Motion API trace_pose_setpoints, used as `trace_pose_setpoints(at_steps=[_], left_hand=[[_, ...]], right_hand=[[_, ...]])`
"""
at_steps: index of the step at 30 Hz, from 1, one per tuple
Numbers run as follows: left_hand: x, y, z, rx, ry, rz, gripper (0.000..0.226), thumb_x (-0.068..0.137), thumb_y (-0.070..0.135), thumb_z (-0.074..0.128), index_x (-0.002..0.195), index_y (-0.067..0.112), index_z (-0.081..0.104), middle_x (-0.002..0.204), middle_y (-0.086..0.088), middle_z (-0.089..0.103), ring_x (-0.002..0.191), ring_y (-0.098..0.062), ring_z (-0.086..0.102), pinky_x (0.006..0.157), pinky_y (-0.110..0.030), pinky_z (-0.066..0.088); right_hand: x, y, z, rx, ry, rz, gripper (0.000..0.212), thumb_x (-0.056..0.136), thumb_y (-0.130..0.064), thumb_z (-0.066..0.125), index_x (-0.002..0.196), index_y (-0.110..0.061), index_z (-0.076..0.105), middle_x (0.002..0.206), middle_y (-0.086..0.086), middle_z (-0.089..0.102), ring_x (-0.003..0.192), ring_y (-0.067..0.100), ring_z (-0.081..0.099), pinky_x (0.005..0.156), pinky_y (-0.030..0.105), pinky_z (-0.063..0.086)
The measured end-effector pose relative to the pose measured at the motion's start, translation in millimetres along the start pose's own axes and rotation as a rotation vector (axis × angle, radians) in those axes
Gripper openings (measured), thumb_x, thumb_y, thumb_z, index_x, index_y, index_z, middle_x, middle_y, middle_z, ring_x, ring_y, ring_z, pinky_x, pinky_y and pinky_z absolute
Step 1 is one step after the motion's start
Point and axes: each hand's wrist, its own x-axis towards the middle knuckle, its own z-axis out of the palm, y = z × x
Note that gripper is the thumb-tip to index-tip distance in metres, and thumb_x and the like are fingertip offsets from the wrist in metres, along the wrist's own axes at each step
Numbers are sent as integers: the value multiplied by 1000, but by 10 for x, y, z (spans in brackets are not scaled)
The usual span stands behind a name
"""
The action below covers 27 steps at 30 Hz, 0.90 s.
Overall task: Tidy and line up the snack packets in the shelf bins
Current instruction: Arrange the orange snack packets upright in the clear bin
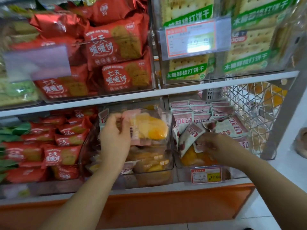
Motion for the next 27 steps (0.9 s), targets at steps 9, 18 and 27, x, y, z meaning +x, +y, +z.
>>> trace_pose_setpoints(at_steps=[9, 18, 27], left_hand=[[133, -178, -83, 156, -99, -169, 38, 89, 11, 58, 125, 20, 53, 132, -7, 45, 120, -26, 45, 99, -37, 40], [-44, 165, 5, 472, -486, 396, 28, 93, 34, 49, 117, 36, 62, 128, 14, 53, 128, -14, 39, 114, -56, 14], [-265, 301, 269, 588, -907, 516, 36, 98, 47, 36, 132, 46, 46, 156, 19, 9, 140, -8, 21, 117, -45, -7]], right_hand=[[140, -63, 41, -278, -147, -57, 47, 77, -43, 62, 123, -43, 54, 140, -9, 41, 132, 23, 30, 105, 40, 38], [188, -110, -46, -400, -288, 22, 77, 73, -47, 70, 140, -43, 33, 152, -8, 20, 140, 24, 9, 112, 45, 26], [211, -29, 107, -533, -152, 29, 80, 75, -57, 63, 144, -34, 27, 152, 0, 17, 139, 30, 16, 111, 44, 24]])
